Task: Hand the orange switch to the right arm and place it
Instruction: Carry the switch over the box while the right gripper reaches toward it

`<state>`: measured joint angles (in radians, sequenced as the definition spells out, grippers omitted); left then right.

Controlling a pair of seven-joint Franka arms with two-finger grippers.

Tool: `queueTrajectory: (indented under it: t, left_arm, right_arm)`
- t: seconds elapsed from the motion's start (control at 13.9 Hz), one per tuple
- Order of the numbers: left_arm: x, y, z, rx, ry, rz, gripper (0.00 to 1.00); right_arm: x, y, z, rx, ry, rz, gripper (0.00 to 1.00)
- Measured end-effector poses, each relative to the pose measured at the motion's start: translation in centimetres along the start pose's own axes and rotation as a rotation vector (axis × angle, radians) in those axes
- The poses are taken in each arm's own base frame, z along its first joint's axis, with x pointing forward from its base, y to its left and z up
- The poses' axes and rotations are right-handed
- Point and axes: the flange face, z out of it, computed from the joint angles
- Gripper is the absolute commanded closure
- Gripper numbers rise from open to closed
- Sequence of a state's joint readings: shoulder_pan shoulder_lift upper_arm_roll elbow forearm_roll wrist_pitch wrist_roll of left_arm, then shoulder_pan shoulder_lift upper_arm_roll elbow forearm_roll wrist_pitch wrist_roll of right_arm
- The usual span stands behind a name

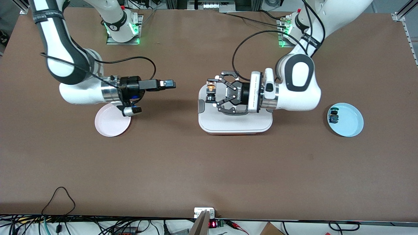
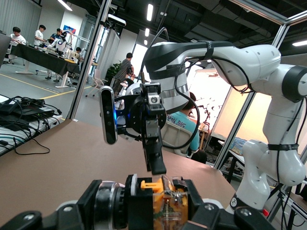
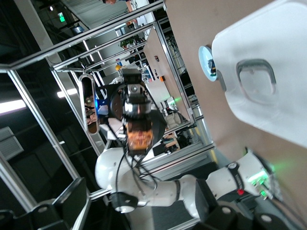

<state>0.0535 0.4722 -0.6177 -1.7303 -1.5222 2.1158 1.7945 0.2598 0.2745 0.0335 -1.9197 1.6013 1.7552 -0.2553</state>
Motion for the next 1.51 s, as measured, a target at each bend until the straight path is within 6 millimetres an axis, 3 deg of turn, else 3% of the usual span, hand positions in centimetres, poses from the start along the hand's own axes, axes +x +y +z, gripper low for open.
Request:
queueTrajectory:
  t: [0.43, 0.72, 1.01, 1.51]
  left_arm:
    - [-0.6, 0.6, 2.0, 0.019, 0.04, 0.001, 0.86]
    - [-0.7, 0.7, 2.1, 0.017, 0.039, 0.003, 0.86]
    - [-0.7, 0.7, 2.1, 0.017, 0.039, 0.005, 0.86]
    - [-0.7, 0.7, 2.1, 0.017, 0.039, 0.006, 0.86]
  right_arm:
    - [-0.3, -0.1, 3.8, 0.07, 0.031, -0.002, 0.0]
    - [0.6, 0.9, 4.2, 0.106, 0.045, 0.026, 0.0]
    - [0.7, 2.3, 6.3, 0.133, 0.032, 0.058, 0.0]
    - [0.4, 2.5, 7.5, 0.127, 0.031, 0.062, 0.0]
